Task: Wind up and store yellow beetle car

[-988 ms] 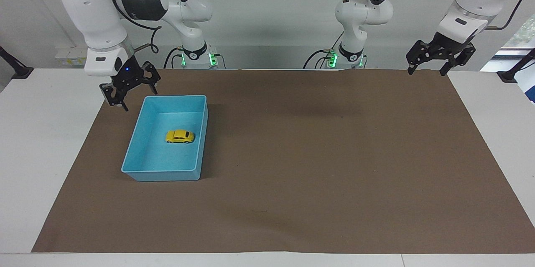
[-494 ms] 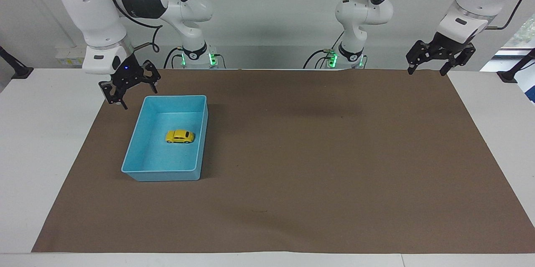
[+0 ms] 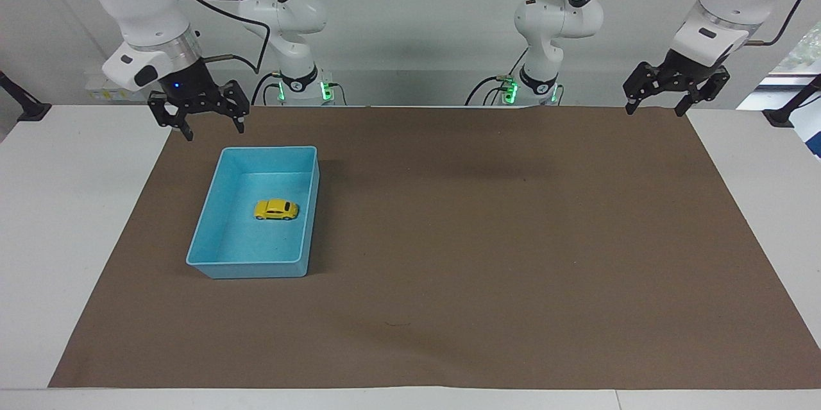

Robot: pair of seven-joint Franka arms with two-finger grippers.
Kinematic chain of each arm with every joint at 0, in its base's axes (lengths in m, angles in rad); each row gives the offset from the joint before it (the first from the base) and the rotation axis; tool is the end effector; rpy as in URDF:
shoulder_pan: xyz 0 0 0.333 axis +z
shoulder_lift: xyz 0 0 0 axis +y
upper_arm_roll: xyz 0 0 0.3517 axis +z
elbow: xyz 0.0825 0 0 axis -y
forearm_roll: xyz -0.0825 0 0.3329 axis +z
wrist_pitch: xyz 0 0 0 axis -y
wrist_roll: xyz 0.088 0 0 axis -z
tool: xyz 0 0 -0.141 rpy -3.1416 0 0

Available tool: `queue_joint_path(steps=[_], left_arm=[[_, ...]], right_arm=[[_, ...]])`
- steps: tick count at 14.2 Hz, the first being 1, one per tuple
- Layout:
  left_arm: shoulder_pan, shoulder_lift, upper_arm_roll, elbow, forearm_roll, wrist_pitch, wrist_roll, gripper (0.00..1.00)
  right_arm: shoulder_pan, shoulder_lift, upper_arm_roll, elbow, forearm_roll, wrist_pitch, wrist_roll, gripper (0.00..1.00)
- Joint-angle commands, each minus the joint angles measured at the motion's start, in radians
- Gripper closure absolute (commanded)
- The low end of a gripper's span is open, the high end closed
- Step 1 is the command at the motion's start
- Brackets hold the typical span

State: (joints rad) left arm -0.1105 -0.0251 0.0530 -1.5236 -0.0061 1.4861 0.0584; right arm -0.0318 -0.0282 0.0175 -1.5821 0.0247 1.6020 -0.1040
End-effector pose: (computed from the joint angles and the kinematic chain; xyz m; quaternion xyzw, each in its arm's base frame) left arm 0.4851 -0.0284 0.6509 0.9983 -0.0582 -0.0062 0.0037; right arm 0.4987 -0.0036 0.6384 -0.9986 -0.0447 -0.0247 0.0107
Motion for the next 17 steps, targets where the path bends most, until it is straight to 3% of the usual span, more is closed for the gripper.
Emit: queue_joint_path(steps=[1, 11, 17], left_arm=[[0.005, 0.002, -0.005, 0.013, 0.014, -0.018, -0.011, 0.00], [0.005, 0.002, -0.005, 0.013, 0.014, -0.018, -0.011, 0.00], [0.005, 0.002, -0.005, 0.013, 0.014, -0.018, -0.011, 0.00]], right_arm=[[-0.013, 0.005, -0.004, 0.030, 0.024, -0.024, 0.018, 0.00], [0.003, -0.022, 0.019, 0.065, 0.018, -0.102, 0.056, 0.00], [0.003, -0.036, 0.091, 0.060, 0.021, -0.106, 0.053, 0.00]])
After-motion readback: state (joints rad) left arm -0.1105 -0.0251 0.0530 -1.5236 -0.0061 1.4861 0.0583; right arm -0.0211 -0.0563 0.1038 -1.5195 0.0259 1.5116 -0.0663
